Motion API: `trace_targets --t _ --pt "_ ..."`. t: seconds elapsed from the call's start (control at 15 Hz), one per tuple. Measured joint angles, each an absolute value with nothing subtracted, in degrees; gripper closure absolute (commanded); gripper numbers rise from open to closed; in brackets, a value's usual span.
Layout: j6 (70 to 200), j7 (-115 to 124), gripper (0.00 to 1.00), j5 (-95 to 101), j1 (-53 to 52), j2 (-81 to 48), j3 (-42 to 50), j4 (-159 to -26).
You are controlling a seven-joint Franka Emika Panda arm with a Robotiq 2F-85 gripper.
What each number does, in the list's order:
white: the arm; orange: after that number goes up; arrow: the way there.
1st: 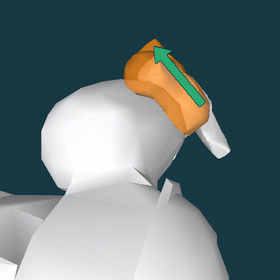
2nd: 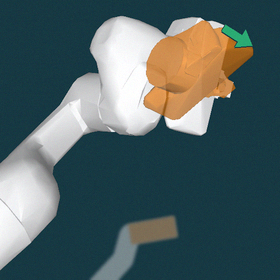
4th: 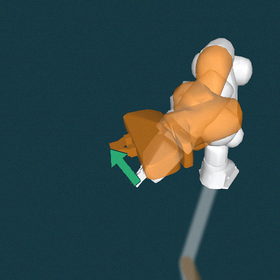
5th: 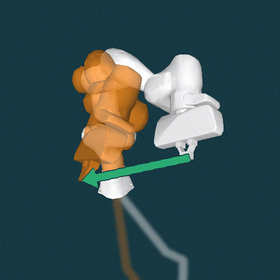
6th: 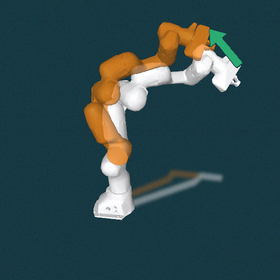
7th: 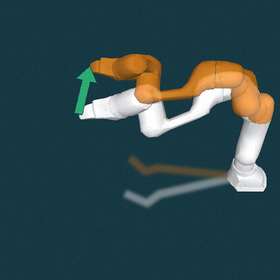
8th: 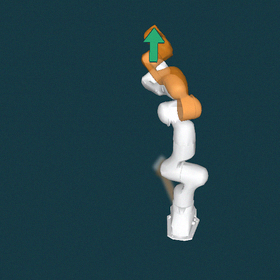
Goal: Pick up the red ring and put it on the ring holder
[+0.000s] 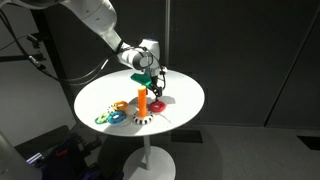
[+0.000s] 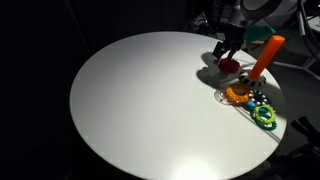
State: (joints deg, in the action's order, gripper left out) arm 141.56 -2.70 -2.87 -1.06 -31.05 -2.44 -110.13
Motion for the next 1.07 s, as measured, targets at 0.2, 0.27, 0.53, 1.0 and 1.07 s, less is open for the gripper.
trace_targets --t 0.2,0.27,0.53,1.0,1.07 --pt "141.56 -2.70 0.00 -2.86 -1.06 -32.02 -2.48 -109.49" --pt "141.56 -2.70 0.00 -2.84 -1.06 -32.26 -2.48 -109.35" --pt "141.56 -2.70 0.06 -2.82 -1.06 -33.15 -2.47 -108.95" --pt "141.52 -2.70 0.67 -2.70 -1.06 -33.66 -2.25 -108.87" --pt "141.51 -2.70 0.73 -2.64 -1.06 -33.66 -2.15 -108.87"
